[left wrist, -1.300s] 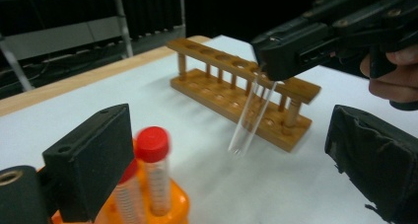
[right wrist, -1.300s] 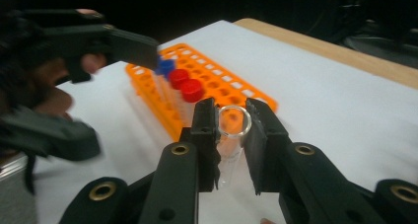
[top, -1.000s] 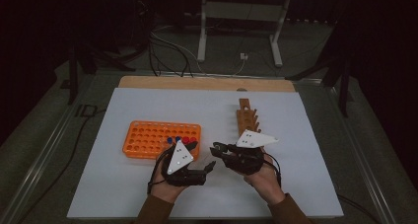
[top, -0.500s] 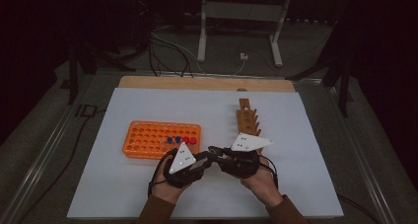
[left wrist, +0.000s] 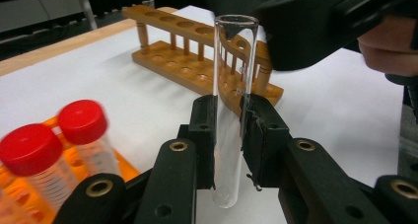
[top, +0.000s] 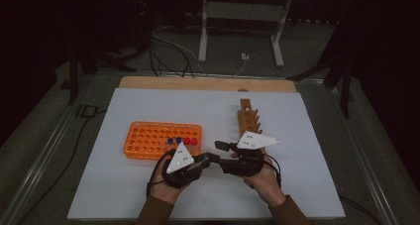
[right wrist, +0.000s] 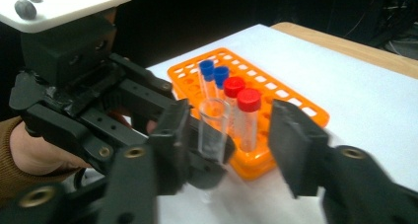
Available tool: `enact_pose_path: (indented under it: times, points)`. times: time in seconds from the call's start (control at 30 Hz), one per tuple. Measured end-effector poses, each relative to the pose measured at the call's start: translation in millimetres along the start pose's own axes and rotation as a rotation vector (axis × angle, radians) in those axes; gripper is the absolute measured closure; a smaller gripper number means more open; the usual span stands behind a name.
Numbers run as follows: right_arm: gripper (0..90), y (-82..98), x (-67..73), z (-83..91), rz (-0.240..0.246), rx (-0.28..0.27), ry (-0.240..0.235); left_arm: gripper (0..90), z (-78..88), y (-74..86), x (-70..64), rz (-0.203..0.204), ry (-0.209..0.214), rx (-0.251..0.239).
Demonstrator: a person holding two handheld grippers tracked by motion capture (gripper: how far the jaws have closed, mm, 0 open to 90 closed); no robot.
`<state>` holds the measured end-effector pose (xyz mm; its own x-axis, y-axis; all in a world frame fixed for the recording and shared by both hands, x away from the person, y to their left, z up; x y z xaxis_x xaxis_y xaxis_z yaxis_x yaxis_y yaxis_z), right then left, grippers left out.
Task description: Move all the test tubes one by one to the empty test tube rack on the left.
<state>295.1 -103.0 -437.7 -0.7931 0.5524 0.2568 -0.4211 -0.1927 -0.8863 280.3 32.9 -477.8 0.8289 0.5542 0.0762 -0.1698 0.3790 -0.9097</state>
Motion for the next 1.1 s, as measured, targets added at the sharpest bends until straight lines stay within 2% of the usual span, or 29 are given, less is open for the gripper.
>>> enact_pose_path:
  times: [0.2,0.33,0.57,0.8,1.1]
  points:
    - [27.3,-0.9,-9.8,2.3,-0.029,-0.015,0.041,76.2,10.0,0.9,8.7,0.014,-0.021,-0.014]
    - [16.3,0.8,-16.0,2.5,-0.032,-0.01,0.091,76.2,18.3,0.8,14.2,0.02,-0.028,-0.034]
    - [4.9,1.3,-26.4,6.3,-0.028,-0.021,0.133,76.2,33.2,2.6,25.7,0.039,-0.055,-0.057]
    - [0.6,6.6,-40.1,16.7,-0.039,-0.036,0.184,76.2,47.9,4.4,37.6,0.053,-0.096,-0.078]
    - [0.1,13.4,-54.9,34.5,-0.059,-0.051,0.239,76.2,64.4,7.8,51.6,0.069,-0.133,-0.103]
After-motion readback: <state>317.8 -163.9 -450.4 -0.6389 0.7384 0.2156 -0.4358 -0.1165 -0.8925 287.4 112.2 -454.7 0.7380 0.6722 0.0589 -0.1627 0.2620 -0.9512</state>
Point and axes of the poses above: each handheld gripper's, and its own axes: z roughly backward along the jaws, y roughly out of its underside, x roughly to its left, the point moved 6 cm from there along -z, roughly forward along the jaws, and after that the axes turned 7 degrees about -z, right-handed, at the moved point
